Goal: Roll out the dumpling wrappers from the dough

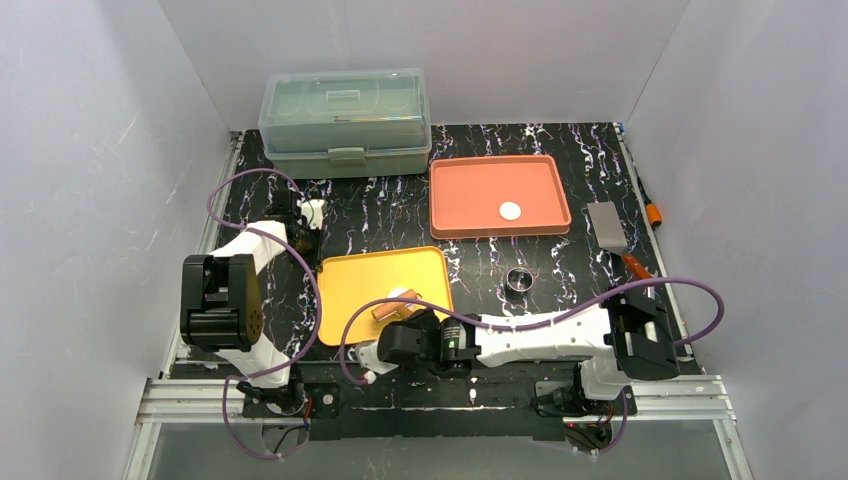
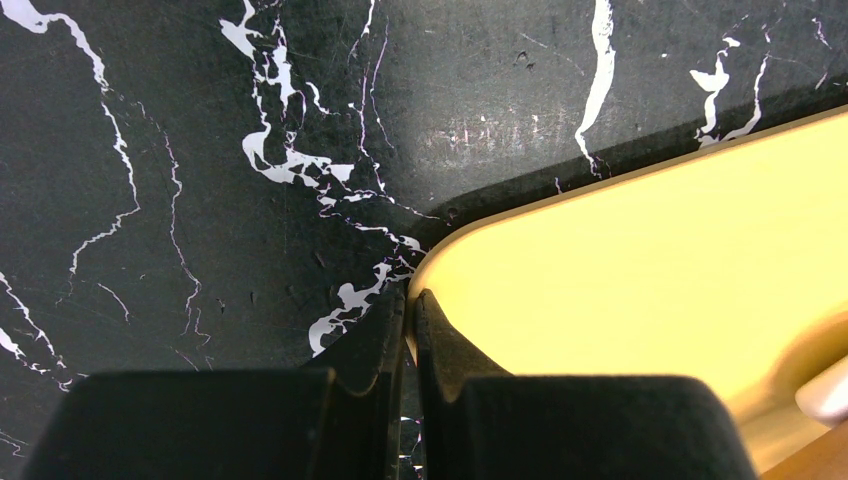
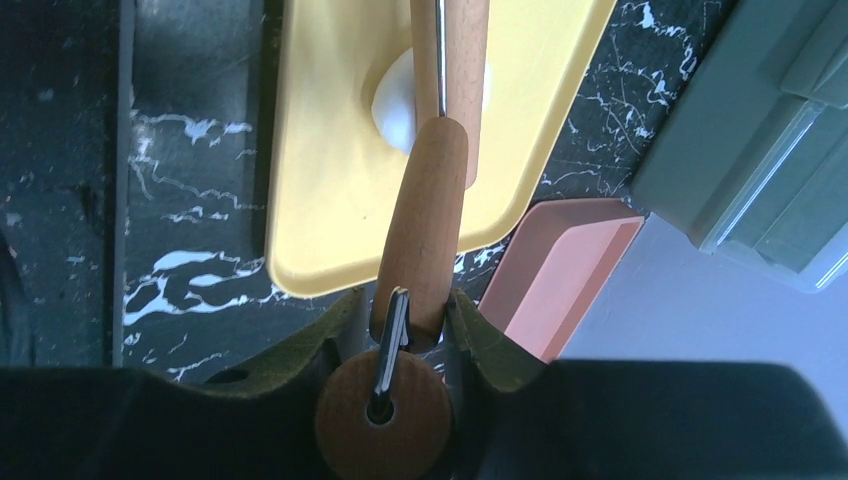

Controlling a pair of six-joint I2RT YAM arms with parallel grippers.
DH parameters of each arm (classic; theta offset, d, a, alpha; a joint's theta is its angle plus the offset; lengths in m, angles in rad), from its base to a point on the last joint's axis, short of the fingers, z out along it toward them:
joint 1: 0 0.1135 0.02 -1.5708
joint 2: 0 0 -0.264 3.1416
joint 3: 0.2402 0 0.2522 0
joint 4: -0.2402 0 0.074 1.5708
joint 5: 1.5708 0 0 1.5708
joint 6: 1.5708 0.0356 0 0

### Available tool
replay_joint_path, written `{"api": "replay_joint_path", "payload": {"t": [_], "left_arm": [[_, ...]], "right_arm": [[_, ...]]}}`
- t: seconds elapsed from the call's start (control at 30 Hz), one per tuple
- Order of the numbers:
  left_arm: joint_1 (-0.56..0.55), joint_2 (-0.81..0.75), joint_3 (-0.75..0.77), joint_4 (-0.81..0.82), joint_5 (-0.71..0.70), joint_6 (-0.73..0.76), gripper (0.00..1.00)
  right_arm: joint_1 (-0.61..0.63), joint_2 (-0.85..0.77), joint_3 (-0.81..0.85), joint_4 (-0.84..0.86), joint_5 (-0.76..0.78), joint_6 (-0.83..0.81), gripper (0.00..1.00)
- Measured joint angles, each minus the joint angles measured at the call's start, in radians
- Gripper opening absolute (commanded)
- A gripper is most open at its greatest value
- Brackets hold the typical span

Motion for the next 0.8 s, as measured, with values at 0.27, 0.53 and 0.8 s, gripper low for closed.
{"api": "replay_joint_path", "payload": {"t": [0.27,0.53,0.8], "left_arm": [[0.000,0.000,0.000,0.000,-0.002,0.000,0.00],[0.000,0.000,0.000,0.000,-0.002,0.000,0.00],[0.000,0.000,0.000,0.000,-0.003,0.000,0.00]], "right_arm": [[0.010,-0.018,-0.048,0.043,0.019,-0.016,0.01],[0.023,-0.037,-0.047,-0.008,0.018,0.006,0.01],[0.022,-0.050,-0.081,0.020,0.013,-0.028,0.01]]}}
